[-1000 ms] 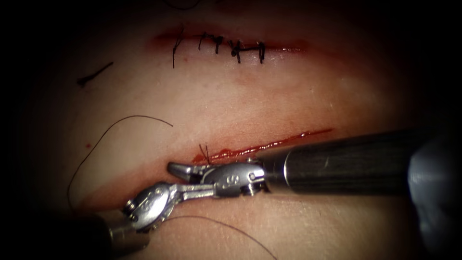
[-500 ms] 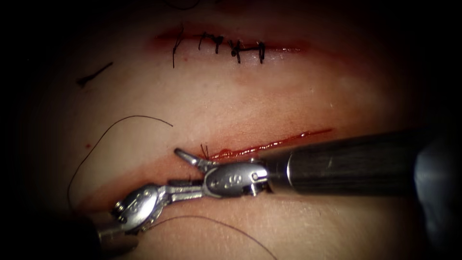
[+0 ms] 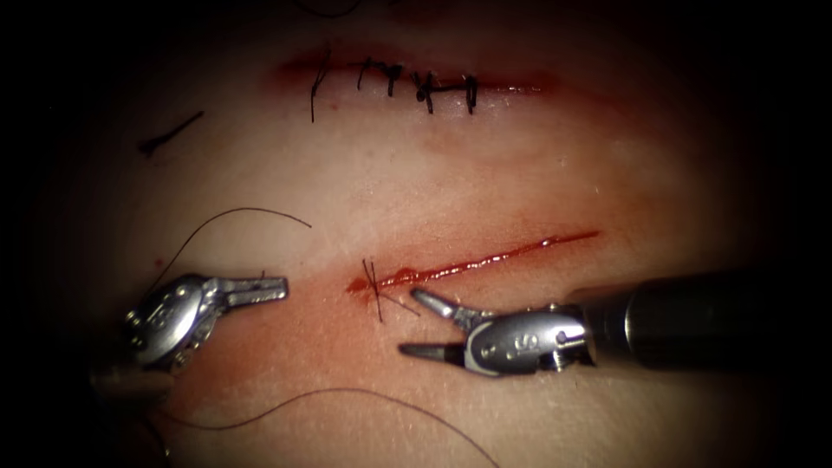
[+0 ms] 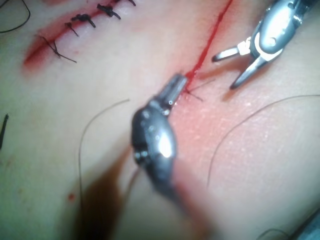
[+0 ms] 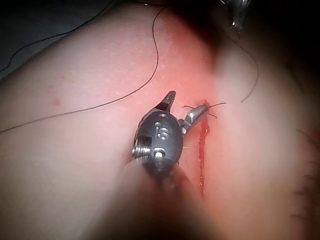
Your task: Wound Closure
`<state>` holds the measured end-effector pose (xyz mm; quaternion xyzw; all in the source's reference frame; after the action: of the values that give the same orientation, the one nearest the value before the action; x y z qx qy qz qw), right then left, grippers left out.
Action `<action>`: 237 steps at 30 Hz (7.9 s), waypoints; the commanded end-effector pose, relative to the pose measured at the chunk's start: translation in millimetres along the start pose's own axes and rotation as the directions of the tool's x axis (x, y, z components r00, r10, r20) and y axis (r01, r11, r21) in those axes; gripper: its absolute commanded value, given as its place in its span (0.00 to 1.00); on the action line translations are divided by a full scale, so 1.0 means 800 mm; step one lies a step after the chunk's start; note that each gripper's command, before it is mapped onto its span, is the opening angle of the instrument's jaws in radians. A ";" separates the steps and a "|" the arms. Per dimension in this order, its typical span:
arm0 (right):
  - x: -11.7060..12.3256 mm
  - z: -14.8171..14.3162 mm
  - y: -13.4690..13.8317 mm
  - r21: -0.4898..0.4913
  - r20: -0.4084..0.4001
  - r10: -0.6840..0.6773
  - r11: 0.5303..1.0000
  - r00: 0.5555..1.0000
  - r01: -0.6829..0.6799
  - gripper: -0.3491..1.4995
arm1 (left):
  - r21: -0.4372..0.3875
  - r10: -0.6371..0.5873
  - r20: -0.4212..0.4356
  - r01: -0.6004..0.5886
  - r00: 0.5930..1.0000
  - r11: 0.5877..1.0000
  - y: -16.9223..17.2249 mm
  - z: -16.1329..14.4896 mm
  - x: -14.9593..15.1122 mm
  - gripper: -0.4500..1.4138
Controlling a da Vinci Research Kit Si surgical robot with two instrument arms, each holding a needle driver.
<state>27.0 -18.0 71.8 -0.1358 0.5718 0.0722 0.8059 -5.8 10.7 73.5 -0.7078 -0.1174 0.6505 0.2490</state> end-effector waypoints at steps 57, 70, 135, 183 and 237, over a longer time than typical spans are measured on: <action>-0.0001 0.0000 -0.0010 -0.015 0.014 0.054 0.998 0.998 -0.054 0.96 | 0.143 -0.113 0.389 0.062 0.914 0.988 -0.0185 -0.0074 -0.0138 0.69; -0.0003 -0.0001 -0.0009 -0.015 0.014 0.054 0.998 0.998 -0.054 0.96 | 0.066 -0.065 0.389 0.042 0.919 0.997 -0.0077 -0.0074 -0.0099 0.65; -0.0021 -0.0143 0.0045 -0.154 0.069 0.102 0.984 0.992 -0.090 0.95 | -0.138 0.378 0.513 -0.361 0.770 0.922 -0.0090 0.0227 0.0075 0.00; -0.0022 -0.0132 0.0015 -0.164 0.066 0.111 0.982 0.992 -0.099 0.95 | 0.251 0.151 0.462 -0.292 0.874 0.923 -0.0569 0.0405 0.0130 0.72; -0.0004 -0.0150 0.0031 -0.158 0.050 0.129 0.980 0.990 -0.120 0.95 | -0.061 -0.297 0.252 0.321 0.921 0.945 0.0099 0.0210 -0.0197 0.76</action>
<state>14.8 -18.5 67.4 -0.1612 0.5470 0.1696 0.8038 -25.0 0.1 82.2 -0.6084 -0.2895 0.6764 0.2976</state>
